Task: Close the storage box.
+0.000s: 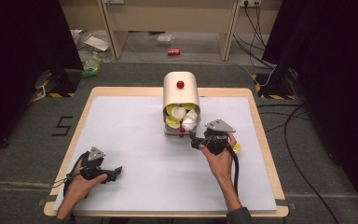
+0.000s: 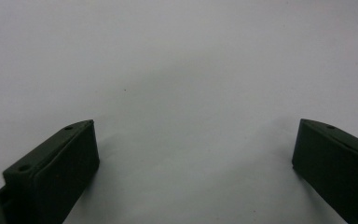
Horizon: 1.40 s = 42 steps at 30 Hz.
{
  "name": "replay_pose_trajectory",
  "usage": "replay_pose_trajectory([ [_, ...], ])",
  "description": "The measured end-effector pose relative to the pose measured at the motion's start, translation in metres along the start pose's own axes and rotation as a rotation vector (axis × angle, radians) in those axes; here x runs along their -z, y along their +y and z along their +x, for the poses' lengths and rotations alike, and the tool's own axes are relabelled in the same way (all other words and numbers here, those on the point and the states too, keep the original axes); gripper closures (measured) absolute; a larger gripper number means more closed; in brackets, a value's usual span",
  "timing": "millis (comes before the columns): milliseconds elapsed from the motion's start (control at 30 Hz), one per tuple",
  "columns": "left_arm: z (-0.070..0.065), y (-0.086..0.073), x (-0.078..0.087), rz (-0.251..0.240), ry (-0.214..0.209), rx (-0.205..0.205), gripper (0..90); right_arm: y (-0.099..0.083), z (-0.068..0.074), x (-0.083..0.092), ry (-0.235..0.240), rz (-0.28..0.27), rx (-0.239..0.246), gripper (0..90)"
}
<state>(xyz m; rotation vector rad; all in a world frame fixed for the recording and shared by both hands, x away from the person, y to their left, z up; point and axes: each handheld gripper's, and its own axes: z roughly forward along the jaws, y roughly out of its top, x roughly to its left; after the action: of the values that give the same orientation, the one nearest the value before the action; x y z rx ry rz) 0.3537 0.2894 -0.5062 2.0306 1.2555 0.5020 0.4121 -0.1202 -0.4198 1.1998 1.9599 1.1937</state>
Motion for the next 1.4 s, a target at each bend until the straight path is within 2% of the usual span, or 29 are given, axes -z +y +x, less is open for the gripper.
replay_pose_trajectory([
  [1400, 0.0, 0.0, 0.0, 0.0, 0.001, 0.0, 0.0, 0.007, -0.006, -0.015, -0.011, -0.011, -0.001, 16.5],
])
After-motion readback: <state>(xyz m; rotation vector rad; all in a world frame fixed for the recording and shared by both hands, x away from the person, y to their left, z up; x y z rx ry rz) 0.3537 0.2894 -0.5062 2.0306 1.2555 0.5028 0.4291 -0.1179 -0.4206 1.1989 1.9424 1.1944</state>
